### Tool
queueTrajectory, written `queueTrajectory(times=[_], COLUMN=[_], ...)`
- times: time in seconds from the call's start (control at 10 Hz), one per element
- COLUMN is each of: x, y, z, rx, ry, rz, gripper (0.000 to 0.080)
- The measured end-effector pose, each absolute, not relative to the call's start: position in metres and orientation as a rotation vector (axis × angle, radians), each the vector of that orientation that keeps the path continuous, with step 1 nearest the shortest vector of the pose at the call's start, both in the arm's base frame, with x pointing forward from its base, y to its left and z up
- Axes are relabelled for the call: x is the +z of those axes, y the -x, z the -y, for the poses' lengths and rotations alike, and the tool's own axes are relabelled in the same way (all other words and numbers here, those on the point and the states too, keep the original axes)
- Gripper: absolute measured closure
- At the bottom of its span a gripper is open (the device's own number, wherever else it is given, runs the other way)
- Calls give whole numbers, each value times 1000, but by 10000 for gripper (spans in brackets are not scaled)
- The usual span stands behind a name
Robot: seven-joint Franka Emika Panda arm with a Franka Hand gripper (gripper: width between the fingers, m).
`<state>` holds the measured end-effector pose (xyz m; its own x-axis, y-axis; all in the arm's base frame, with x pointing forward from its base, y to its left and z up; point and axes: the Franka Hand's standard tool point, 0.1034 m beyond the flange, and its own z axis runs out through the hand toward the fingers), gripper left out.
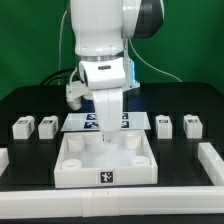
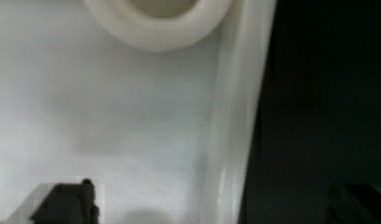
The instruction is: Assemble one leg
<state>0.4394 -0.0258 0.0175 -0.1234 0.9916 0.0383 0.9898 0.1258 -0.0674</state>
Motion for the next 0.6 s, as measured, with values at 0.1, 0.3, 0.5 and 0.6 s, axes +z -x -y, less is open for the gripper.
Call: queueTrajectory(times=[0.1, 0.3, 0.5, 0.6], x=[17, 17, 17, 17], y=[-440, -439, -439, -439], z=[26, 26, 26, 26], rx=[39, 40, 40, 40], ry=[2031, 2031, 2031, 2031], rz=[2299, 2298, 2298, 2297], gripper=[150, 276, 550, 550])
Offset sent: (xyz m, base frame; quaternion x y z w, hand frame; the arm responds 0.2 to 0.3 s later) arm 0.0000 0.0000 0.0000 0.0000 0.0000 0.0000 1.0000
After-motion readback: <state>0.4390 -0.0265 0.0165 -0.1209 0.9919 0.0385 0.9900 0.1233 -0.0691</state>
